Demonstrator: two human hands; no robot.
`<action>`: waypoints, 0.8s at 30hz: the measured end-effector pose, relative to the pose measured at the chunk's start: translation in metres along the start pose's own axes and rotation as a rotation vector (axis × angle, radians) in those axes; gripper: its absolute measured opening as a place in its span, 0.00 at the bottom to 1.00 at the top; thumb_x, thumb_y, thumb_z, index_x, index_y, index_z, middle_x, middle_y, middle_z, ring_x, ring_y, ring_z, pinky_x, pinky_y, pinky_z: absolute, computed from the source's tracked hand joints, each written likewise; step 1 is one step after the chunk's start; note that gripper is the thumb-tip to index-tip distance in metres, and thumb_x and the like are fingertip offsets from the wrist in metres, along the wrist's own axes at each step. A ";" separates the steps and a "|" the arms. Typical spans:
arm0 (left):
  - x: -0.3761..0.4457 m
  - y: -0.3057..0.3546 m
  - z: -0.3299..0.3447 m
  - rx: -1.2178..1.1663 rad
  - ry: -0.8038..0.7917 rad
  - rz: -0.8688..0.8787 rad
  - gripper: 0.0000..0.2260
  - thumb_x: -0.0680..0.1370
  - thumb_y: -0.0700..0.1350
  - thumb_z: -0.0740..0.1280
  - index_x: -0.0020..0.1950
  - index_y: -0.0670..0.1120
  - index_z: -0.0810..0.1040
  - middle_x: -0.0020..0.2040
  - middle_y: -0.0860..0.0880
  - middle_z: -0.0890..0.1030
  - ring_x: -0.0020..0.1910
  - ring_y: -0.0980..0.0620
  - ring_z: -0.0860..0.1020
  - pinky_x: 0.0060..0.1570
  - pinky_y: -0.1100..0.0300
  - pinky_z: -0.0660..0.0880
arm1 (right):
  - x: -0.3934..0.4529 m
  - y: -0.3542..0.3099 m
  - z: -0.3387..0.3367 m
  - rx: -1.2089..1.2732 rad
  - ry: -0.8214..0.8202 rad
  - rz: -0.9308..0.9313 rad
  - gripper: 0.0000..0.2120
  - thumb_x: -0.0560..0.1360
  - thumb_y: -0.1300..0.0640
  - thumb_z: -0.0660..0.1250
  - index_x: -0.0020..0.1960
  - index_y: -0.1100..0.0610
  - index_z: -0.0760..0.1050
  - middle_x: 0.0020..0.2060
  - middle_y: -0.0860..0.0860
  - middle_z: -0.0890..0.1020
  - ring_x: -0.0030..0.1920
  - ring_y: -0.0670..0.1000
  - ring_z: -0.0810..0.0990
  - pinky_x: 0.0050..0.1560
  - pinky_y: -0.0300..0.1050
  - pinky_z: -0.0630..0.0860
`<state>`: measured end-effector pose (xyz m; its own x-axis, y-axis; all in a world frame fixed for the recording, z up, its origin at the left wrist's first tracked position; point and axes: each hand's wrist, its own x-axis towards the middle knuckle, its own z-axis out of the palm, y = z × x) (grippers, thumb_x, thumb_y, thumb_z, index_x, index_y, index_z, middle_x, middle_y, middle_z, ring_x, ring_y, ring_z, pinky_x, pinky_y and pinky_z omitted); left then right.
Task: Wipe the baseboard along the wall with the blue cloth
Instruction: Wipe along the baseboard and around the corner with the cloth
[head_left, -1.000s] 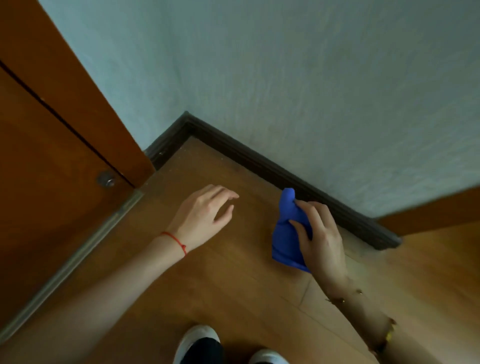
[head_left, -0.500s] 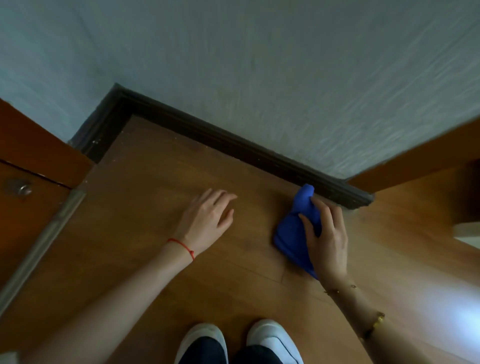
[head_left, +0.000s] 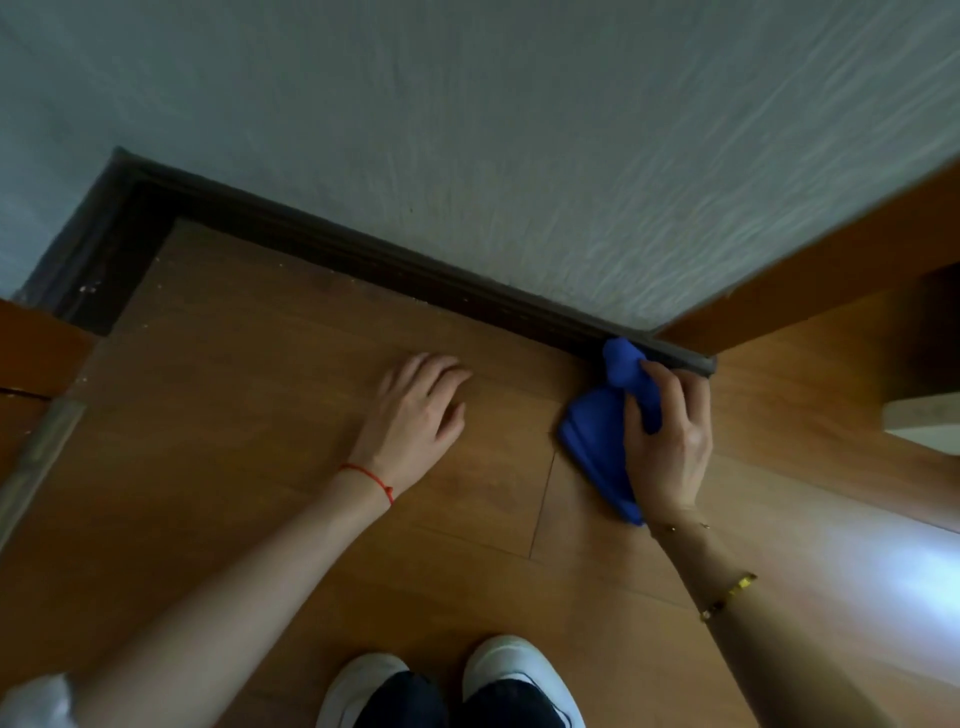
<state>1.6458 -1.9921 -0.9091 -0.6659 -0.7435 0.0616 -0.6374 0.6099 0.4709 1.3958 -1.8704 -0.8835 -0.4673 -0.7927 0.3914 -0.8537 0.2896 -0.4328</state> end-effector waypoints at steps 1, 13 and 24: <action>-0.001 0.000 0.001 0.006 -0.001 0.002 0.16 0.78 0.46 0.64 0.65 0.43 0.79 0.64 0.44 0.78 0.67 0.42 0.73 0.64 0.44 0.73 | -0.003 0.006 -0.004 -0.002 0.003 0.016 0.18 0.73 0.70 0.69 0.61 0.63 0.76 0.52 0.57 0.73 0.51 0.57 0.74 0.47 0.52 0.76; -0.005 0.002 -0.005 0.062 -0.055 0.028 0.18 0.79 0.46 0.66 0.68 0.43 0.76 0.67 0.43 0.76 0.70 0.42 0.71 0.66 0.43 0.71 | 0.005 -0.030 0.014 0.072 -0.001 0.067 0.15 0.73 0.66 0.70 0.59 0.61 0.76 0.52 0.56 0.76 0.51 0.52 0.76 0.50 0.41 0.74; -0.005 0.004 -0.012 0.072 -0.111 0.024 0.19 0.79 0.47 0.65 0.70 0.44 0.74 0.71 0.45 0.73 0.72 0.45 0.68 0.69 0.43 0.69 | 0.007 -0.035 0.012 0.198 0.094 0.276 0.14 0.74 0.60 0.72 0.59 0.59 0.75 0.53 0.54 0.77 0.52 0.48 0.76 0.53 0.25 0.67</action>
<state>1.6507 -1.9893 -0.8972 -0.7175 -0.6960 -0.0280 -0.6445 0.6481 0.4057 1.4252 -1.8925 -0.8750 -0.7013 -0.6434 0.3070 -0.6355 0.3690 -0.6783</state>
